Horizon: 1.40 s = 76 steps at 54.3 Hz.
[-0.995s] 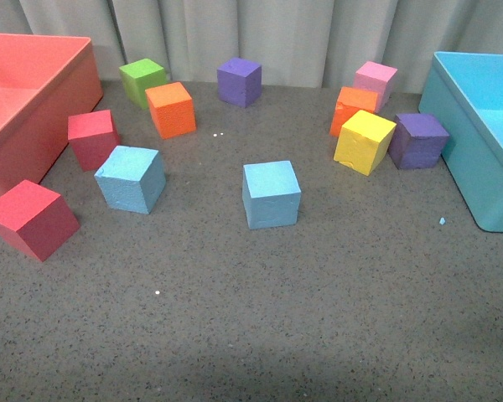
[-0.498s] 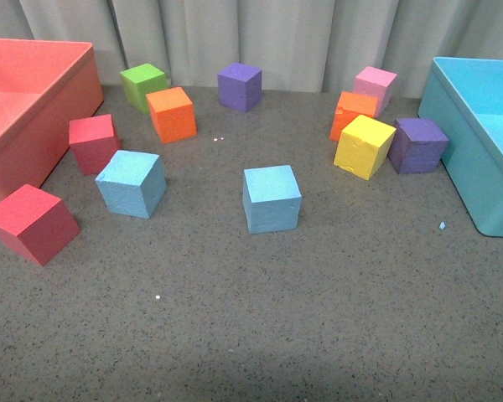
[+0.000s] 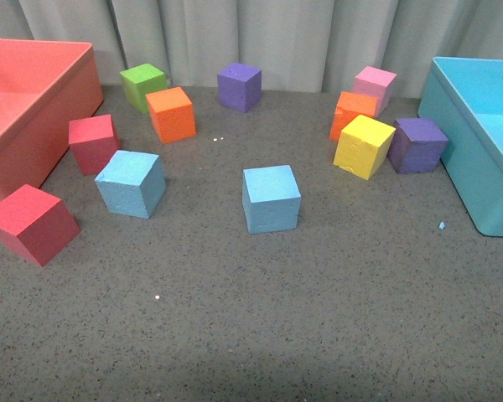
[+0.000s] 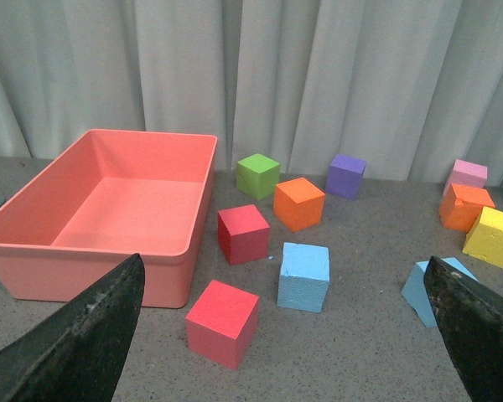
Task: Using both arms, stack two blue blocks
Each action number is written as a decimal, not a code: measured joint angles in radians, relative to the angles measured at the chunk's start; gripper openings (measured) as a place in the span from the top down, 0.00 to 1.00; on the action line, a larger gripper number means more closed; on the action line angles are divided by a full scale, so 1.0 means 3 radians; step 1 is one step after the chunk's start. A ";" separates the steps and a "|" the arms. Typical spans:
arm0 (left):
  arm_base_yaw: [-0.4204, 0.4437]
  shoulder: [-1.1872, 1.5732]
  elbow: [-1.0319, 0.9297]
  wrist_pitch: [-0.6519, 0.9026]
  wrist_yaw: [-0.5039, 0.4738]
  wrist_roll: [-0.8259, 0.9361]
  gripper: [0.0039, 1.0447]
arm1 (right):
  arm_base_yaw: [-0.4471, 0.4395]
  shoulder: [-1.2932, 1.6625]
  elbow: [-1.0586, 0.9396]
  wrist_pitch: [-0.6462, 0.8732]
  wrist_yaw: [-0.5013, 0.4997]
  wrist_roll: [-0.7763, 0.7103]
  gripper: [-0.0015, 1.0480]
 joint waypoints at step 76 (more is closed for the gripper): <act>0.0000 0.0001 0.0000 -0.0001 0.0000 -0.0001 0.06 | 0.0000 -0.1022 0.0001 -0.1041 -0.0010 0.0003 0.07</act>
